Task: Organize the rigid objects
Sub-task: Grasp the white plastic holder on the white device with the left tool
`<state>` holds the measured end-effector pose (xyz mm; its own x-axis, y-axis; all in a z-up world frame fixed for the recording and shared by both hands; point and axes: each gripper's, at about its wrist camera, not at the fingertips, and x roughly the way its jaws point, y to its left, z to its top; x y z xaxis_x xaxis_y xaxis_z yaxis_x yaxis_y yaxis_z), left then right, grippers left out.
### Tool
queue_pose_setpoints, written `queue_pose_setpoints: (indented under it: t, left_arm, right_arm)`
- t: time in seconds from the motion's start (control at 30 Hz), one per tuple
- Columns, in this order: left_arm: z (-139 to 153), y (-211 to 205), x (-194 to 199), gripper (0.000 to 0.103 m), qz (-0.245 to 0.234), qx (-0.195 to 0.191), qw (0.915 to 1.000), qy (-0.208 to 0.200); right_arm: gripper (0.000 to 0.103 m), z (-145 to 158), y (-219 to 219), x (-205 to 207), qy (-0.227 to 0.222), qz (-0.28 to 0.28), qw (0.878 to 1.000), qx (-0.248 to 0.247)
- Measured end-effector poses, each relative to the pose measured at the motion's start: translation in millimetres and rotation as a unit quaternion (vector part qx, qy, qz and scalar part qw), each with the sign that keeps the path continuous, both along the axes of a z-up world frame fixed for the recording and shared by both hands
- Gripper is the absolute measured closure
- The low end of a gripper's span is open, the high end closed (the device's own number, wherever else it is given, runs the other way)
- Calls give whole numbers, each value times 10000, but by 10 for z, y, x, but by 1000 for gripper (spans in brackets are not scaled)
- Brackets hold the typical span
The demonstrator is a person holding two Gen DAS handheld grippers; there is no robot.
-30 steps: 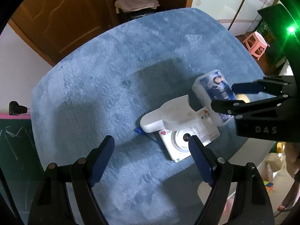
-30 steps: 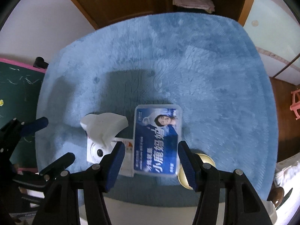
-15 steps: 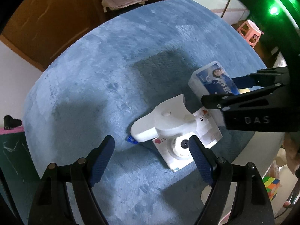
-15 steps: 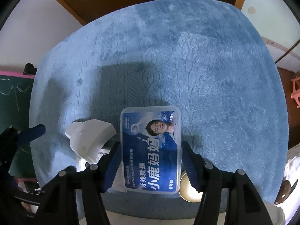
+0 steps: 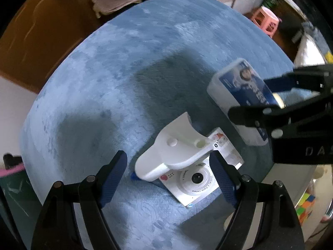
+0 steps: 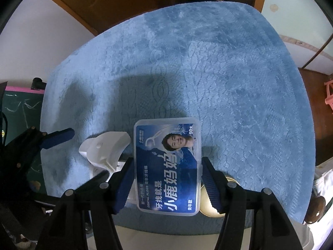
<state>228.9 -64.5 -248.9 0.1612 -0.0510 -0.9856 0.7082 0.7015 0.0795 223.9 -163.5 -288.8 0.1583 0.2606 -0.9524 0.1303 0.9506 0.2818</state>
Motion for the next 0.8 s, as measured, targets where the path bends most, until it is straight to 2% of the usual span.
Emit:
queue_pose_setpoints:
  t: [0.17,0.33,0.47,0.53,0.6,0.8]
  left_arm:
    - [-137,-109,26,19,-254,110,9995,152]
    - [-154,-100,198,19,-111,-38,9994,318]
    - [-140,-82,284,21,-75,-45,9996,276]
    - [-137,-72,286,27,-74,-53,9995,295]
    - [-134,-68,296,38,-12,-79,9993,365]
    - [-243,-65,360,33,193,93,9986,491]
  right_arm:
    - [40,-15,-64,46,23,-64,9999,94]
    - [40,-11,-114,48,2,-108,9999,128]
    - [40,-12,-144,34,-24,-142,9998,129]
    - [40,-16,-150,30,-27,-162,9998,143]
    - [40,-25,-143,31,-17,-170,9997,153]
    - [40,-35,-107,54,2,-167,9997,168]
